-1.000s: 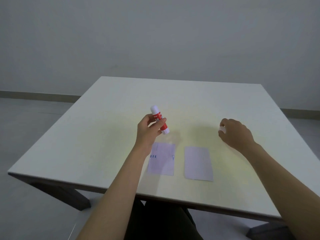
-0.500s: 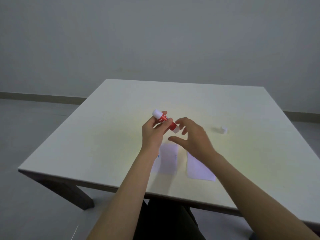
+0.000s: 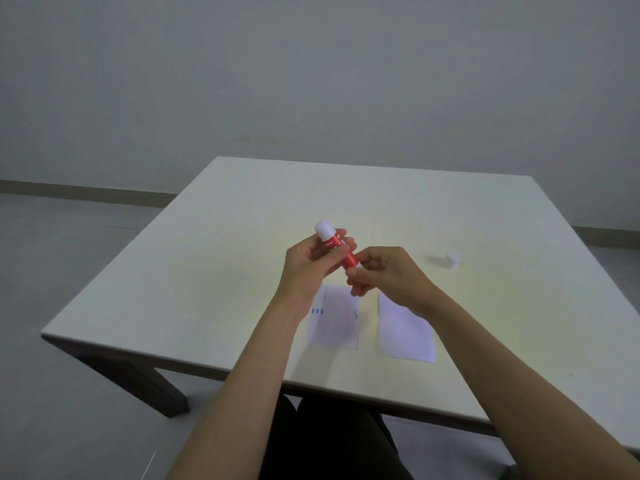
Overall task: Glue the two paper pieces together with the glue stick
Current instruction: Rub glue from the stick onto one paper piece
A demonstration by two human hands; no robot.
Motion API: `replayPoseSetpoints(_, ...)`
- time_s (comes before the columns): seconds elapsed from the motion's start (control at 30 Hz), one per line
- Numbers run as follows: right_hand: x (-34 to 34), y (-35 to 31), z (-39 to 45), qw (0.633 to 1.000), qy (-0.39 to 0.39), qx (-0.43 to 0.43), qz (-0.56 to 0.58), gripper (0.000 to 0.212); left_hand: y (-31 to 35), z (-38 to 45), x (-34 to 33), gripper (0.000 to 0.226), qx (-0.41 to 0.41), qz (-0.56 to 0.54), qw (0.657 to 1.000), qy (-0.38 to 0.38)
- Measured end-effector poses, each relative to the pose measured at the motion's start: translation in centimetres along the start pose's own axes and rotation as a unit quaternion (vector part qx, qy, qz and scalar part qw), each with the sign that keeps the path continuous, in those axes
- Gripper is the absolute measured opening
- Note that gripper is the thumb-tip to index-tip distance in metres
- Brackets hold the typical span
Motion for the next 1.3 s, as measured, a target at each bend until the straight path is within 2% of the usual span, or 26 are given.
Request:
replayPoseSetpoints(0.2, -0.2, 0.7, -0.1, 0.967, -0.153, -0.090, 0.181, 0.024, 0.6, 0.1, 0.1, 0.016, -0.020, -0.015, 0.996, -0.090)
replayPoseSetpoints(0.37, -1.3, 1.5, -0.4, 0.920, -0.211, -0.142, 0.300, 0.045, 0.6, 0.0, 0.0, 0.018, -0.020, -0.040, 0.989, -0.142)
replayPoseSetpoints(0.5, -2.2, 2.2, -0.7, 0.885, -0.231, -0.176, 0.363, 0.044, 0.2, -0.1, -0.2, 0.019, -0.009, -0.075, 0.984, -0.162)
replayPoseSetpoints(0.57, -2.5, 2.5, -0.7, 0.879, -0.208, -0.188, 0.386, 0.038, -0.1, 0.0, 0.0, 0.020, -0.006, -0.089, 0.983, -0.163)
replayPoseSetpoints(0.63, -2.6, 2.5, -0.7, 0.888, -0.171, -0.184, 0.385, 0.040, -0.3, 0.2, 0.4, 0.017, -0.002, -0.089, 0.984, -0.153)
replayPoseSetpoints(0.77, -2.9, 2.0, -0.5, 0.921, -0.065, -0.102, 0.370, 0.047, -0.2, 0.5, 1.1, 0.021, -0.011, -0.006, 0.992, -0.123)
replayPoseSetpoints(0.83, -3.5, 1.7, -0.6, 0.912, 0.001, -0.060, 0.405, 0.036, -0.1, 0.5, 0.8, 0.019, -0.017, 0.057, 0.991, -0.116)
replayPoseSetpoints(0.93, -3.5, 1.7, -0.4, 0.872, 0.117, -0.049, 0.473, 0.012, 0.4, 0.4, 0.1, 0.032, -0.025, 0.134, 0.981, -0.141)
replayPoseSetpoints(1.0, -2.5, 1.6, -0.2, 0.846, 0.168, -0.053, 0.503, 0.007, 0.7, 0.6, 1.0, 0.053, -0.025, 0.236, 0.957, -0.166)
replayPoseSetpoints(1.07, -0.9, 1.5, -0.3, 0.847, 0.198, -0.041, 0.492, 0.005, 0.3, 0.7, 3.2, 0.071, -0.007, 0.380, 0.905, -0.190)
replayPoseSetpoints(1.2, 0.8, 1.2, -0.6, 0.911, 0.195, 0.006, 0.363, 0.007, -2.1, -0.3, 7.5, 0.088, 0.040, 0.584, 0.771, -0.251)
replayPoseSetpoints(1.23, 0.7, 1.3, -0.6, 0.928, 0.191, 0.012, 0.321, 0.007, -2.7, -0.4, 7.8, 0.090, 0.031, 0.609, 0.745, -0.270)
replayPoseSetpoints(1.3, -0.2, 1.3, -0.4, 0.959, 0.191, 0.021, 0.209, 0.007, -3.5, -0.5, 7.9, 0.094, 0.009, 0.630, 0.722, -0.286)
Point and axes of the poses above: each hand's wrist, its own z-axis towards the middle knuckle, its own x-axis out of the back of the hand, y = z × x, the point moved 4 cm from there along z, towards the middle knuckle, and after that the axes turned 10 degrees about z, right-handed, at the moved point
